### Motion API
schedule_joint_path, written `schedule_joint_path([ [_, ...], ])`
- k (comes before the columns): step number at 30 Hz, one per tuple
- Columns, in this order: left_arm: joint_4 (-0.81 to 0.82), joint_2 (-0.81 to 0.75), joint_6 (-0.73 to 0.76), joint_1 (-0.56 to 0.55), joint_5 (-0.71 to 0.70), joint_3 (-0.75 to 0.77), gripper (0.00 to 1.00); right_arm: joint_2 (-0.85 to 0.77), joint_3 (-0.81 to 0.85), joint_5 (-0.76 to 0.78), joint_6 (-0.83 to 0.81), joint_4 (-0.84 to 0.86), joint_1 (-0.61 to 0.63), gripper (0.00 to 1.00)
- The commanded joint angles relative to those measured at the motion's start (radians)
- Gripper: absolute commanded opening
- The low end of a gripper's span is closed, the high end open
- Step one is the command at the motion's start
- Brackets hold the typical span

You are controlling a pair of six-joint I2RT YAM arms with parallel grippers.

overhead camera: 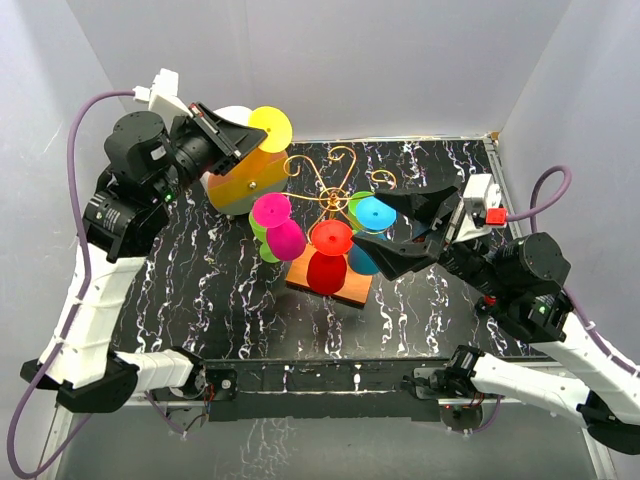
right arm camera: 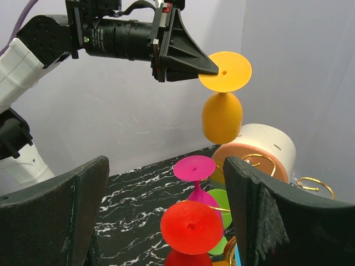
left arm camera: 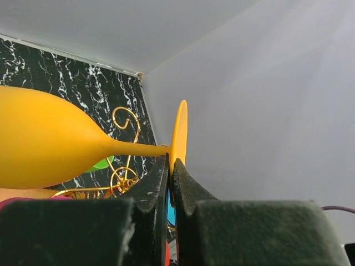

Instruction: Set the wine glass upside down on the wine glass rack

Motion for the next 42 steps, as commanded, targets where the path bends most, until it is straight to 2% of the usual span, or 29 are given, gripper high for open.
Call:
schedule_joint_path([
  [1, 0.049, 0.002, 0.012, 0.024, 0.032, -0.041, 0.00, -0.028, -0.022, 0.032, 0.041, 0.026, 0.002, 0.83],
  [9, 0.096, -0.022, -0.069, 0.121, 0.134, -0.190, 0.00, -0.039, -0.052, 0.044, 0.061, 0.026, 0.002, 0.83],
  [17, 0.195, -0.024, -0.176, 0.162, 0.352, -0.306, 0.00, -0.041, -0.058, 0.056, 0.066, 0.012, 0.002, 0.83],
  [22, 0.192, -0.032, -0.228, 0.162, 0.368, -0.347, 0.00, -0.050, -0.071, 0.067, 0.078, 0.025, 0.002, 0.83],
  [26, 0.278, -0.055, -0.291, 0.161, 0.383, -0.423, 0.00, -0.058, -0.075, 0.080, 0.085, 0.034, 0.002, 0.82],
  [32, 0.382, -0.025, -0.356, 0.161, 0.498, -0.455, 0.00, -0.072, -0.076, 0.102, 0.089, 0.028, 0.002, 0.83],
  [42, 0.418, 0.032, -0.377, 0.161, 0.562, -0.433, 0.00, -0.088, -0.097, 0.133, 0.094, 0.048, 0.002, 0.83],
])
